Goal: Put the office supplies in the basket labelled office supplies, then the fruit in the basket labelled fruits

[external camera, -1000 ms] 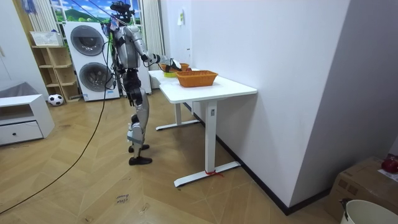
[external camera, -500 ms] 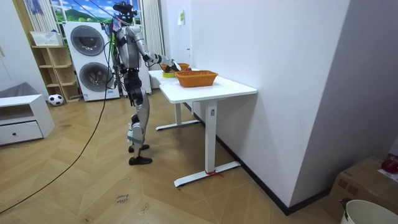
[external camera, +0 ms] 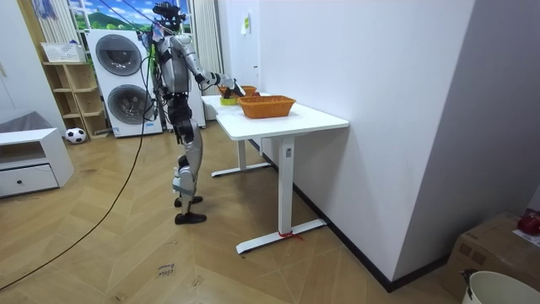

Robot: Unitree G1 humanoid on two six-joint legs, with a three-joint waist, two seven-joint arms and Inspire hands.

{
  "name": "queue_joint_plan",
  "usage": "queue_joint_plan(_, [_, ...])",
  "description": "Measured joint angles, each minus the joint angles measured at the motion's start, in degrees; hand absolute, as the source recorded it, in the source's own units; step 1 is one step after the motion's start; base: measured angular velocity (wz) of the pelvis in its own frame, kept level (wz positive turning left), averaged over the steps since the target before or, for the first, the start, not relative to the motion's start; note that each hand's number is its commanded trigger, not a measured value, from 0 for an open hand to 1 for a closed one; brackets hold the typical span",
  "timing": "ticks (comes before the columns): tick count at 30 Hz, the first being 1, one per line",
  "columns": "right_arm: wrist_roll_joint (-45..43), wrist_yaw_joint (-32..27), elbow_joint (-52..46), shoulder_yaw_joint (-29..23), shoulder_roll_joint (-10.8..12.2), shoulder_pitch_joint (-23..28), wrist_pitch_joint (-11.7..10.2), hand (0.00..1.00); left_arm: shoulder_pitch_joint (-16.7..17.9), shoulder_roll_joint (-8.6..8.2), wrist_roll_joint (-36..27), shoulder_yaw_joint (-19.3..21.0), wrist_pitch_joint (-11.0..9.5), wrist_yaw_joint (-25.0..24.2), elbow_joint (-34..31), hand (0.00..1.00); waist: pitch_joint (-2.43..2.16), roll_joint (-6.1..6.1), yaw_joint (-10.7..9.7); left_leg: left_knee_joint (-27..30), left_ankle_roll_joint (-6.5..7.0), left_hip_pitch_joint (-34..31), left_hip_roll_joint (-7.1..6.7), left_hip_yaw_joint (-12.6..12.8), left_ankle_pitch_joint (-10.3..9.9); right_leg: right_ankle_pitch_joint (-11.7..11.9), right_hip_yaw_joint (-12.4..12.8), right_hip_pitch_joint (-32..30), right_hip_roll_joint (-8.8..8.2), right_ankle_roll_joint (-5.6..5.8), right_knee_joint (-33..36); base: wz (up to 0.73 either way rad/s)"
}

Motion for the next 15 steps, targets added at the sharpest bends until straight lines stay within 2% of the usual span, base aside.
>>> queue_joint_plan(1, [-0.1, 0.1, 0.0, 0.0, 0.0, 0.0, 0.0, 1.0, 0.0, 0.0, 0.0, 0.0, 0.0, 0.0, 0.0, 0.0, 0.0, 0.0, 0.0, 0.0, 0.0, 0.0, -0.01, 0.0, 0.0, 0.0, 0.0, 0.0, -0.02, 0.0, 0.0, 0.0])
queue_joint_plan(15, [-2.3, -1.8, 0.7, -0.6, -1.3, -2.1, 0.5, 1.0, -0.4, -0.06, -0.1, -0.1, 0.5, 0.4, 0.0, 0.0, 0.07, 0.11, 0.2, 0.0, 0.0, 0.3, -0.01, -0.4, 0.0, 0.0, -1.1, 0.5, -0.18, 0.0, -0.1, 0.02])
